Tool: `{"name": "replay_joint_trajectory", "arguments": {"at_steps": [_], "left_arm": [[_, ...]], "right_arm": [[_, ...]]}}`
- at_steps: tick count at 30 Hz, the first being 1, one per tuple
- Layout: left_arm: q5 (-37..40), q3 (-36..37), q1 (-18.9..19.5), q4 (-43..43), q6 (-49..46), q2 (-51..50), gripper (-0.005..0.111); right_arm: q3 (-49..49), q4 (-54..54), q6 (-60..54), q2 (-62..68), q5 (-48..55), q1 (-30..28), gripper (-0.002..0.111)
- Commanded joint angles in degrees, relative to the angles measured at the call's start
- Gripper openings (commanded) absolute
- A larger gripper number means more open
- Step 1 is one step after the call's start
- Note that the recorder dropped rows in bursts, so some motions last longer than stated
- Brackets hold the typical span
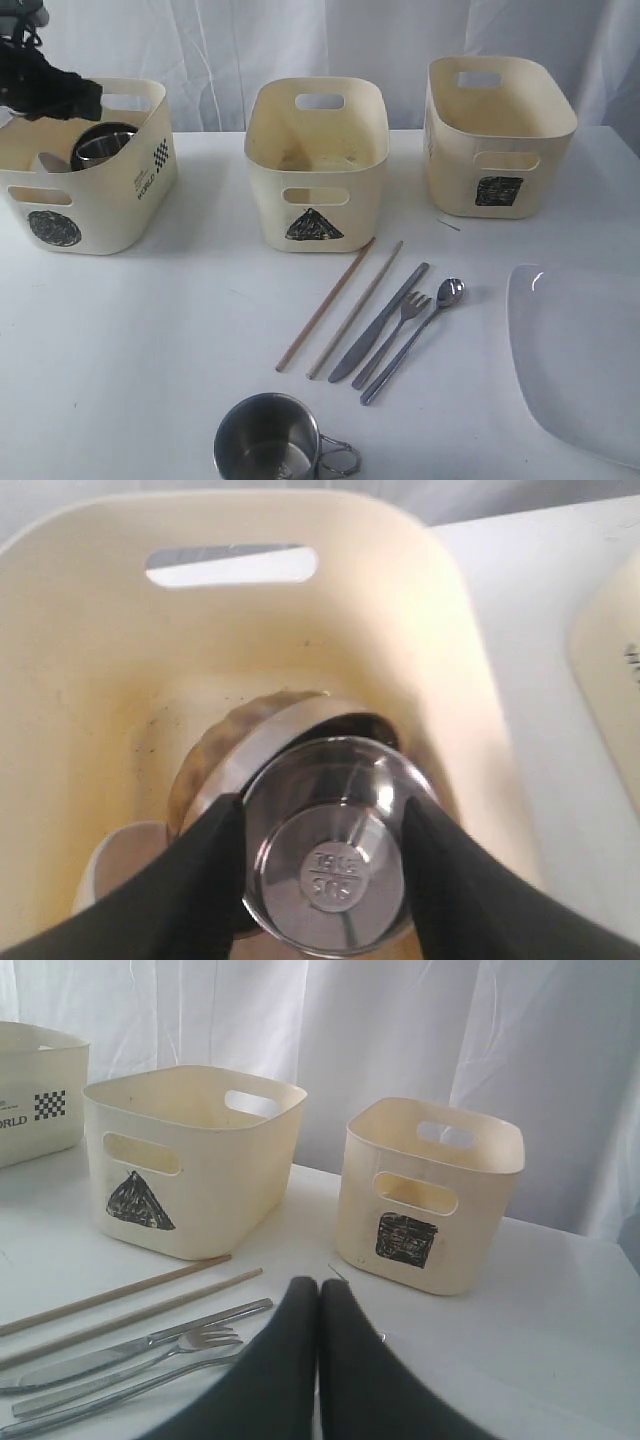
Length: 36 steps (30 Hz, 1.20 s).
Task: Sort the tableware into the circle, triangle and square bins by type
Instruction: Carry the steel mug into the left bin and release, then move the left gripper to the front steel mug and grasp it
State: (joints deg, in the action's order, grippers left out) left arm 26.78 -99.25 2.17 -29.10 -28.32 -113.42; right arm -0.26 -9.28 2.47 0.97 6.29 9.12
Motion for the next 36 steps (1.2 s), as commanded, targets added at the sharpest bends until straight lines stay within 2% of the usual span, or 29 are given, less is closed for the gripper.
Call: {"name": "replay_joint_trajectory", "arguments": {"at_steps": [1, 5, 10, 13, 18, 22, 33, 36], "left_arm": [[6.8, 2.6, -0.2, -4.3, -0.8, 10.0, 0.05], [8.2, 13.5, -0.7, -9.4, -2.2, 21.9, 0.049], [8.0, 27.4, -4.6, -9.8, -2.5, 32.9, 0.049], [6.8, 36.0, -8.7, -9.8, -3.0, 38.9, 0.049], [6.4, 49.0, -17.9, -9.9, -3.4, 44.9, 0.05], [5.5, 53.5, -23.9, -9.9, -3.4, 45.4, 0.05], [4.3, 54.0, -36.9, -11.0, -4.9, 45.3, 0.05], [2.5, 54.0, -38.6, -11.0, -4.9, 44.7, 0.059]], "right_arm": [[0.3, -0.2, 0.3, -0.4, -0.1, 0.0, 0.0], [0.3, -0.2, 0.3, -0.4, -0.1, 0.0, 0.0], [0.3, -0.2, 1.2, -0.4, -0.1, 0.0, 0.0], [0.3, -0.2, 1.2, -0.4, -0.1, 0.0, 0.0], [0.3, -0.2, 1.2, -0.4, -0.1, 0.0, 0.0], [0.3, -0.2, 1.2, -0.4, -0.1, 0.0, 0.0], [0.3, -0.2, 1.2, -0.4, -0.1, 0.0, 0.0], [0.3, -0.2, 1.2, -0.4, -0.1, 0.0, 0.0]]}}
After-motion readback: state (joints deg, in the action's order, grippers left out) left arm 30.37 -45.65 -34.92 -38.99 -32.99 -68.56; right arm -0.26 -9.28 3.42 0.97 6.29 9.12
